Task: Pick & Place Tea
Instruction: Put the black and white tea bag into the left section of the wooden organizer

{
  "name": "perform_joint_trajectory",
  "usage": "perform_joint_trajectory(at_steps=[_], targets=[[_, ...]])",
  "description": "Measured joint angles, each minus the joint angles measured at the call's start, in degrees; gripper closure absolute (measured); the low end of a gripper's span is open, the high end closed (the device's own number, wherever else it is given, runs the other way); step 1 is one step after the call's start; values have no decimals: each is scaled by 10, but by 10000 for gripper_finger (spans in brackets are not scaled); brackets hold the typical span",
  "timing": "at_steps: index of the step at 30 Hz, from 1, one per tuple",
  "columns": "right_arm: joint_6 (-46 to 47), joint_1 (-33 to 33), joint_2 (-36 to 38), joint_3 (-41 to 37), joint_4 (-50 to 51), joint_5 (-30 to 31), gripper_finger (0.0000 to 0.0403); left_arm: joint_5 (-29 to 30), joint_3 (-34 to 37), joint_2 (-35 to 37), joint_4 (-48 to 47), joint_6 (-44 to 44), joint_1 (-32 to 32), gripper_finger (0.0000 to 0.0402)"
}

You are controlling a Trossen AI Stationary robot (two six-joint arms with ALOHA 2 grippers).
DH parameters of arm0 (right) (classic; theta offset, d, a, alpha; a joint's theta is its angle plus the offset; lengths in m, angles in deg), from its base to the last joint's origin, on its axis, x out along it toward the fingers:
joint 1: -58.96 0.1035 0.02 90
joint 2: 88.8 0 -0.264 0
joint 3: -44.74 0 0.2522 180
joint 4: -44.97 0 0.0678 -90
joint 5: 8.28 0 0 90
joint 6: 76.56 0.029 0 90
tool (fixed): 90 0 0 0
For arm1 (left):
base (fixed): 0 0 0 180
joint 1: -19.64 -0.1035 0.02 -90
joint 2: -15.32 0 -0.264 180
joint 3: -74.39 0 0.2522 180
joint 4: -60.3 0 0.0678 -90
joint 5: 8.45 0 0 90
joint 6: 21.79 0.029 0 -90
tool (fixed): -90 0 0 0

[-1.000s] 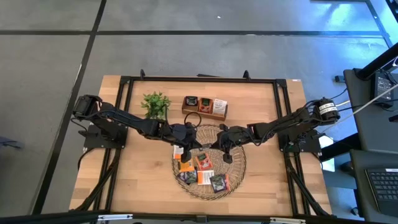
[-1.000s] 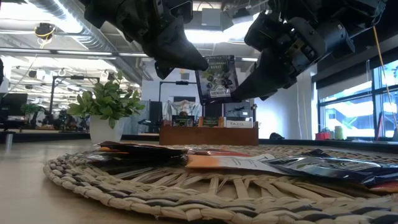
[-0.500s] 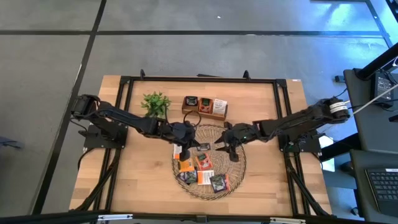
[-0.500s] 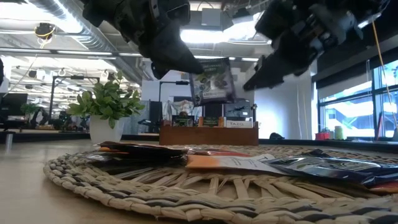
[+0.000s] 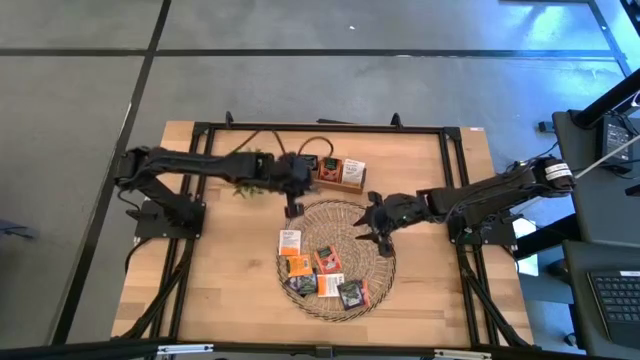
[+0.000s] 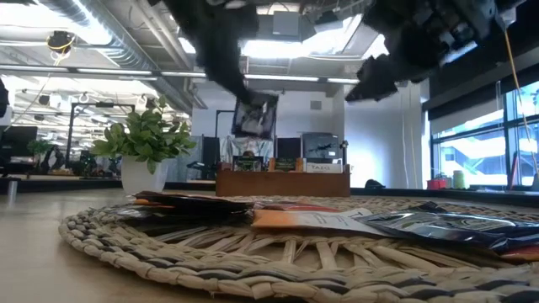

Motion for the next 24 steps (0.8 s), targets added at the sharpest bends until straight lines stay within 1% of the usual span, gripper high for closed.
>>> perform_joint_trajectory(at_steps=[2, 8, 11, 13, 14, 19, 22, 24], targets=[[0, 0, -5, 0, 6, 5, 226, 3, 0, 0, -6, 19, -26, 400], [0, 0, -12, 0, 18, 56, 226, -2, 0, -17, 6, 77, -94, 400], [-1, 0, -13, 0, 17, 65, 226, -37, 1, -25, 12, 97, -124, 399], [0, 0, -14, 0, 20, 66, 226, -55, -1, -37, 43, 102, -136, 399], [-1, 0, -14, 0, 19, 66, 226, -58, -1, -40, 38, 103, -143, 400], [-1, 0, -14, 0, 20, 66, 226, -52, 0, -70, 40, 108, -160, 399], [-1, 0, -14, 0, 22, 71, 226, -50, 0, -89, 60, 126, -164, 400], [-1, 0, -14, 0, 22, 71, 226, -34, 0, -102, 65, 134, -166, 398]])
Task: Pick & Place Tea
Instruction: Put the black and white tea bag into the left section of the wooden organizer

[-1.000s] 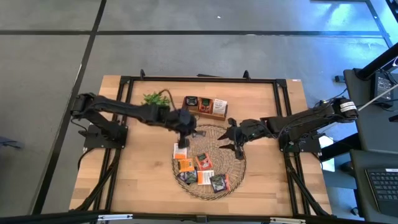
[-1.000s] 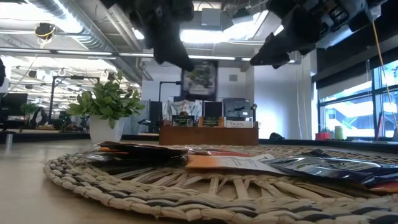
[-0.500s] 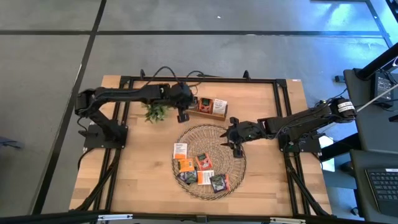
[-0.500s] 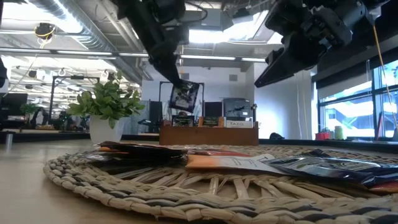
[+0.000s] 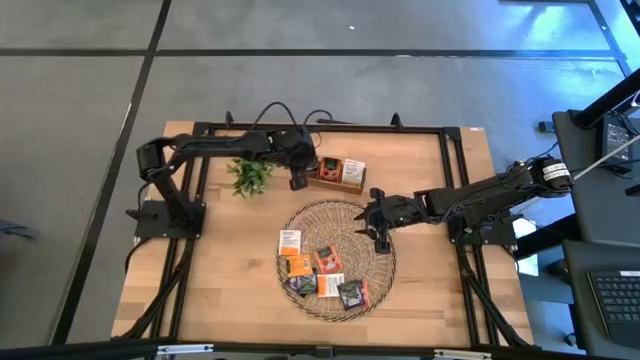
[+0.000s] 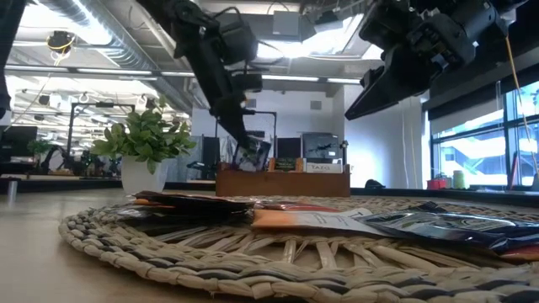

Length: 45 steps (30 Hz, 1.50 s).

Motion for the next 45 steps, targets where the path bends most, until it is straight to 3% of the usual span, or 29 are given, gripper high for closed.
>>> perform_joint_trajectory(at_steps=[9, 28, 38, 45], targets=[[0, 0, 0, 0, 2, 0, 226, 80, 0, -24, 13, 2, 0, 397], [-1, 0, 0, 0, 2, 0, 226, 84, 0, -26, 12, 3, 0, 386], [-1, 0, 0, 0, 2, 0, 226, 104, 0, -26, 16, -22, 0, 329], [-1, 0, 0, 0, 2, 0, 226, 169, 0, -26, 16, -23, 0, 295]])
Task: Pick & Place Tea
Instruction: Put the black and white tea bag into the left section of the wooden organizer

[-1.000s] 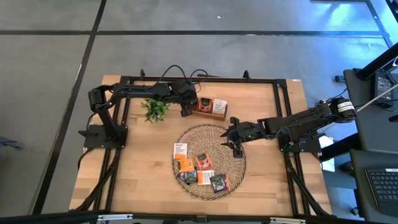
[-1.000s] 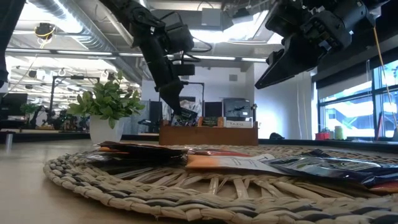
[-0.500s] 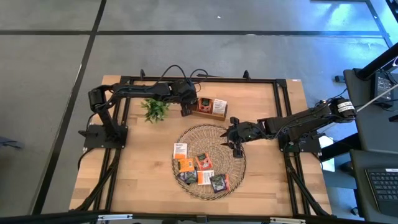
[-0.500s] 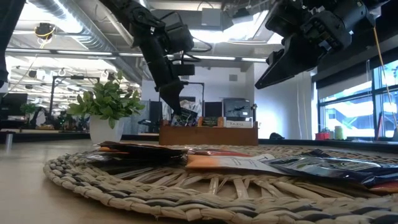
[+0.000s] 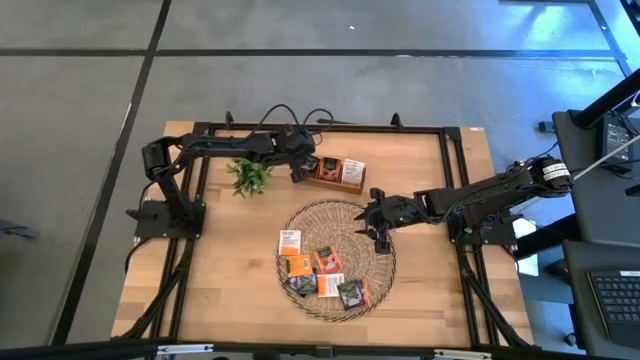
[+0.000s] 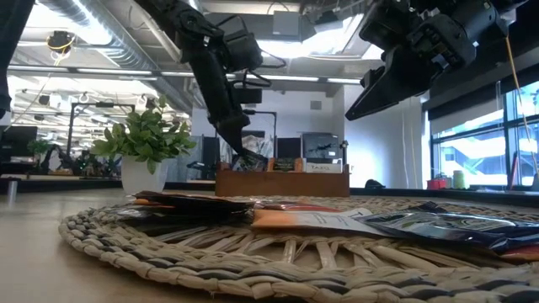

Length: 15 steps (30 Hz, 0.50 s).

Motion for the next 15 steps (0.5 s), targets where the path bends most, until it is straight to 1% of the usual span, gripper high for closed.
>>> perform_joint_trajectory(at_steps=[4, 10, 12, 14, 15], targets=[[0, 0, 0, 0, -1, 0, 226, 38, 0, 0, 0, -27, 0, 290], [0, 0, 0, 0, -17, 0, 226, 35, 0, 19, -2, -56, 0, 294], [2, 0, 0, 0, -20, 0, 226, 17, 0, 36, -4, -67, 1, 295], [2, 0, 0, 0, -19, 0, 226, -25, 0, 57, -5, -77, 1, 294], [3, 0, 0, 0, -18, 0, 226, -55, 0, 69, -4, -83, 2, 293]])
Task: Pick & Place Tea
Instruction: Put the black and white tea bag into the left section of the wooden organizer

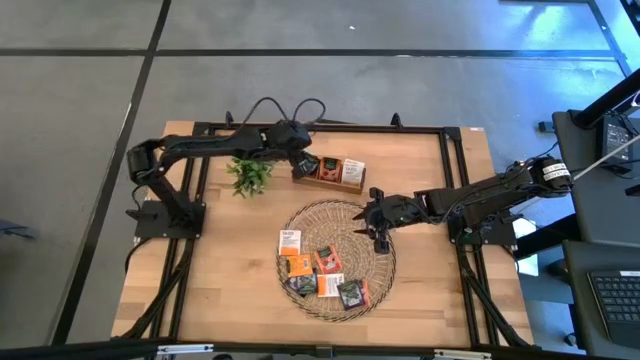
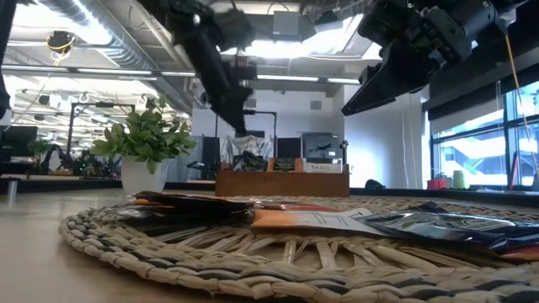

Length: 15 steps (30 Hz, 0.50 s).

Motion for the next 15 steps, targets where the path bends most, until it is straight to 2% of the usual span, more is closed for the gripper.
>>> perform_joint_trajectory(at_steps=[3, 5, 9, 12, 15], targets=[[14, 0, 0, 0, 4, 0, 226, -92, 0, 41, 9, -11, 10, 290], [17, 0, 0, 0, 4, 0, 226, -129, 0, 67, 19, -11, 27, 291], [17, 0, 0, 0, 4, 0, 226, -108, 20, 121, 77, -6, 83, 295], [6, 0, 0, 0, 4, 0, 226, -89, 96, 174, 180, -6, 131, 295], [-14, 0, 0, 0, 3, 0, 226, -88, 205, 230, 320, -27, 180, 292]])
